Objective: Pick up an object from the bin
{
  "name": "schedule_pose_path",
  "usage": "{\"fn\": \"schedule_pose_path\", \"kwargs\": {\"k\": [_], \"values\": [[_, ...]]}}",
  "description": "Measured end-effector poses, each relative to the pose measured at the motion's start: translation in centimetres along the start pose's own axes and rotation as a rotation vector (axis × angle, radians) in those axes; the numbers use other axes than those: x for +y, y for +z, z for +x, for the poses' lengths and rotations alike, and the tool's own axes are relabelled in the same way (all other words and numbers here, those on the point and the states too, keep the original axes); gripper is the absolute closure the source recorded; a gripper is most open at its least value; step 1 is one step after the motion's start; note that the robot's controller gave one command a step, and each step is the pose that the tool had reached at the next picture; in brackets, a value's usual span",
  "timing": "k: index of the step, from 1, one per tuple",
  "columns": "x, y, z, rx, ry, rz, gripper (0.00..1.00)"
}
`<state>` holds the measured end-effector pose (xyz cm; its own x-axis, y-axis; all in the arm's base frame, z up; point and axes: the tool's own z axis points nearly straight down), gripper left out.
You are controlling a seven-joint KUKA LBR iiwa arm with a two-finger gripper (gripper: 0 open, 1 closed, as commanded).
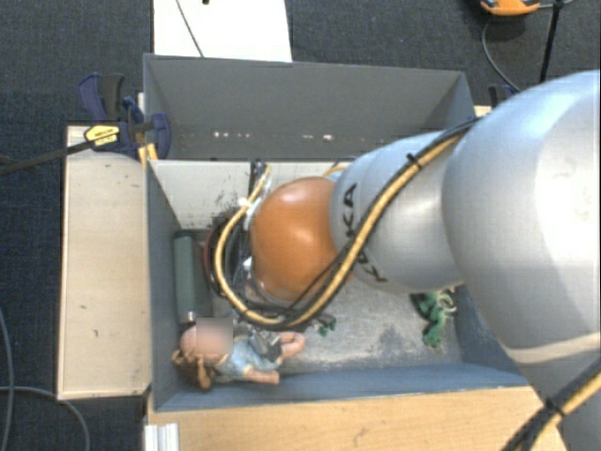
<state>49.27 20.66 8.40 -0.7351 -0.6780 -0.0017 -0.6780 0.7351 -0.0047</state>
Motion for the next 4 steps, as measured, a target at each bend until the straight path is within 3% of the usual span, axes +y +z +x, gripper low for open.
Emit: {"fn": "schedule_pose_path", "kwargs": {"k": [2, 3, 4], "values": [[0.0, -0.8, 0.1, 0.006, 0.003, -0.004, 1.0], [0.1, -2.8, 0.3, 0.012, 0.004, -0.007, 1.0], [0.0, -4.7, 0.1, 0.002, 0.005, -0.003, 1.0]]}}
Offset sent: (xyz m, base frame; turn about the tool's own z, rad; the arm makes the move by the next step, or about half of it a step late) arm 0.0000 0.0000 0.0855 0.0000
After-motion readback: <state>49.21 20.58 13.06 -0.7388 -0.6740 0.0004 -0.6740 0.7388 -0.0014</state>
